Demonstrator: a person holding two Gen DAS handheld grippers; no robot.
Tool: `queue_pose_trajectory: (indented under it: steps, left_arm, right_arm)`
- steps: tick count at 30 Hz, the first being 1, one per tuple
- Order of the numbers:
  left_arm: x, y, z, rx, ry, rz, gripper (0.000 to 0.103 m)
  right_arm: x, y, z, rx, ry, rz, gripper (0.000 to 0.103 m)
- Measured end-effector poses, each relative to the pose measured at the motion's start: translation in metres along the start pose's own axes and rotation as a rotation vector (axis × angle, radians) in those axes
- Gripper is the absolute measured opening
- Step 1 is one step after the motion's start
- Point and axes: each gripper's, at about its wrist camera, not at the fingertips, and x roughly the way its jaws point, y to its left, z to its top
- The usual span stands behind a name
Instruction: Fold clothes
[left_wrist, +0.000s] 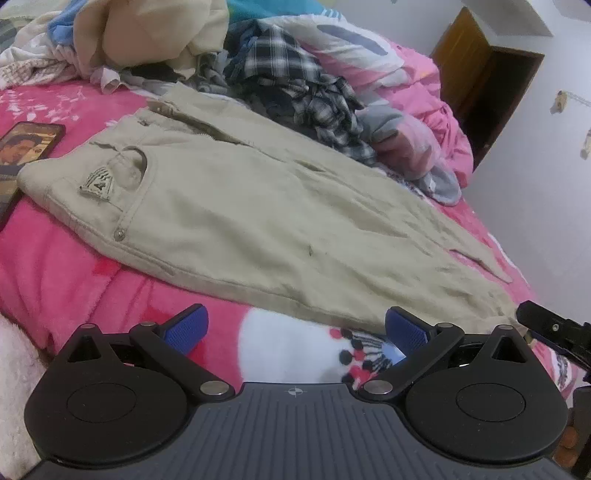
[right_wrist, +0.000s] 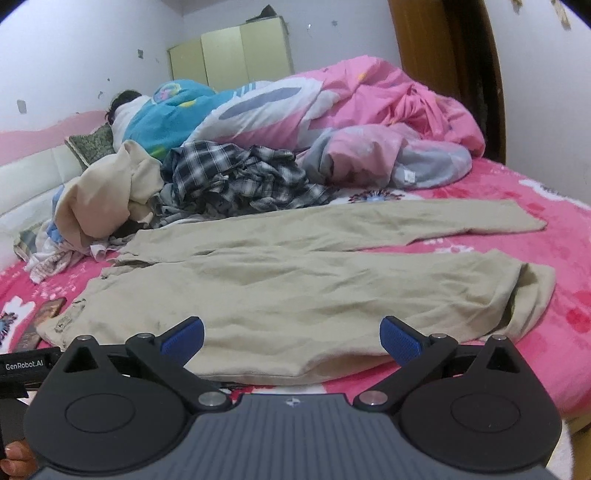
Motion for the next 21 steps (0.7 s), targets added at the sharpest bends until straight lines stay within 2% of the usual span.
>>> queue_pose_trajectory:
  steps: [4,8,9,12,15,17,21]
  left_arm:
    - [0.000,0.002,0.001,0.007,-0.021,-0.005,0.098]
    - [0.000,-0.002,0.002,0.032,-0.040,-0.025,0.090]
    - [0.000,-0.005,0.002,0.055,-0.045,-0.027,0.084]
    - [-0.002,-0.017,0.003,0.140,-0.068,-0.037,0.080]
    - [-0.002,-0.037,0.002,0.262,-0.095,-0.074,0.079]
    - [0.003,-0.054,-0.001,0.354,-0.090,-0.089,0.077]
    - [0.017,-0.085,-0.013,0.512,-0.071,-0.106,0.066]
  right_arm:
    - [0.003,-0.019,0.005,0.112,0.037,0.089,0.103]
    - [0.006,-0.048,0.009,0.239,0.082,0.076,0.103]
    - [0.005,-0.056,0.009,0.278,0.088,0.080,0.102]
    - [-0.003,-0.084,0.006,0.378,0.082,0.082,0.098]
    - [-0.020,-0.110,0.011,0.380,0.018,-0.003,0.095]
    - [-0.031,-0.127,0.015,0.357,-0.026,-0.080,0.088]
    - [-0.037,-0.155,0.021,0.294,-0.066,-0.210,0.079]
